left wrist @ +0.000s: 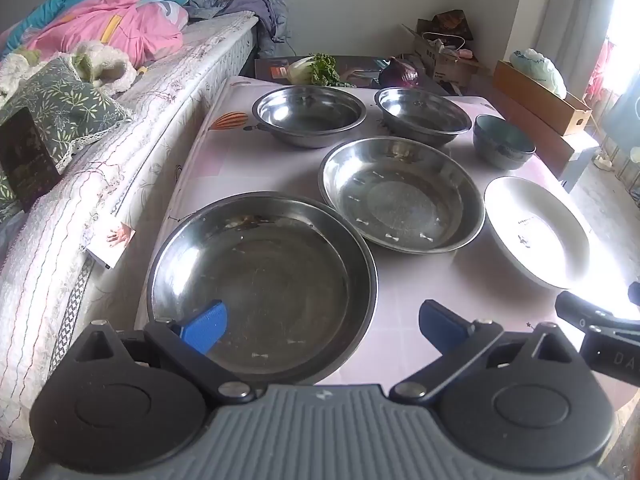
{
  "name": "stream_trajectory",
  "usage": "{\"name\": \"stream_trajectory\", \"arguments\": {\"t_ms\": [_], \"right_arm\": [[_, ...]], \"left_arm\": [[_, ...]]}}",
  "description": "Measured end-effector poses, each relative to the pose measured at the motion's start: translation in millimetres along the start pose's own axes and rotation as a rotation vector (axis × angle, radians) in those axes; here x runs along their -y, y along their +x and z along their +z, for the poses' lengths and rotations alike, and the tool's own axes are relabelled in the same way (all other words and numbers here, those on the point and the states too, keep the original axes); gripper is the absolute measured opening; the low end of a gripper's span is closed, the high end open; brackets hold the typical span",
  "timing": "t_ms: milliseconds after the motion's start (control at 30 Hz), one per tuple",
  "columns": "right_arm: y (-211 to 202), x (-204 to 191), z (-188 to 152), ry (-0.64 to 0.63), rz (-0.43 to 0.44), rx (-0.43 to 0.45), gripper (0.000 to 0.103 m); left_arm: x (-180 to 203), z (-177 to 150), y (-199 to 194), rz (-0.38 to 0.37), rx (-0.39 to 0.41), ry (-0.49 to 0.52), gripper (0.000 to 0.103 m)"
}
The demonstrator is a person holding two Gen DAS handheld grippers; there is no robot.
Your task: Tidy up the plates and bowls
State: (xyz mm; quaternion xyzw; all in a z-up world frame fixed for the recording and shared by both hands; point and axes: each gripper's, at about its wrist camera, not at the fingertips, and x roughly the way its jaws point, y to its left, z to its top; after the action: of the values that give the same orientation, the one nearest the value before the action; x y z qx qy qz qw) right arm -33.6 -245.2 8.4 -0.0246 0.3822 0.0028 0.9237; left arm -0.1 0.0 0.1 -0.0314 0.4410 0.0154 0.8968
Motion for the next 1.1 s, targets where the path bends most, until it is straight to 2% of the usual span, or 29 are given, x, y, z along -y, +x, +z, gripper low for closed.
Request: {"name": "stream_trajectory", "arguments": {"t_ms": [500,1100], "right_arm": [[1.2,5.6,2.0,0.022,0.002,-0.002,0.102],[0.4,2.8,4.2,0.011,0.003,-0.007,0.102]], "left_arm": [[3.2,-3.7,-3.6,-0.004,0.012,0.016,0.103],[2.4,-8.4,-5.1,-0.016,-0.021,0.021,0.103]]}}
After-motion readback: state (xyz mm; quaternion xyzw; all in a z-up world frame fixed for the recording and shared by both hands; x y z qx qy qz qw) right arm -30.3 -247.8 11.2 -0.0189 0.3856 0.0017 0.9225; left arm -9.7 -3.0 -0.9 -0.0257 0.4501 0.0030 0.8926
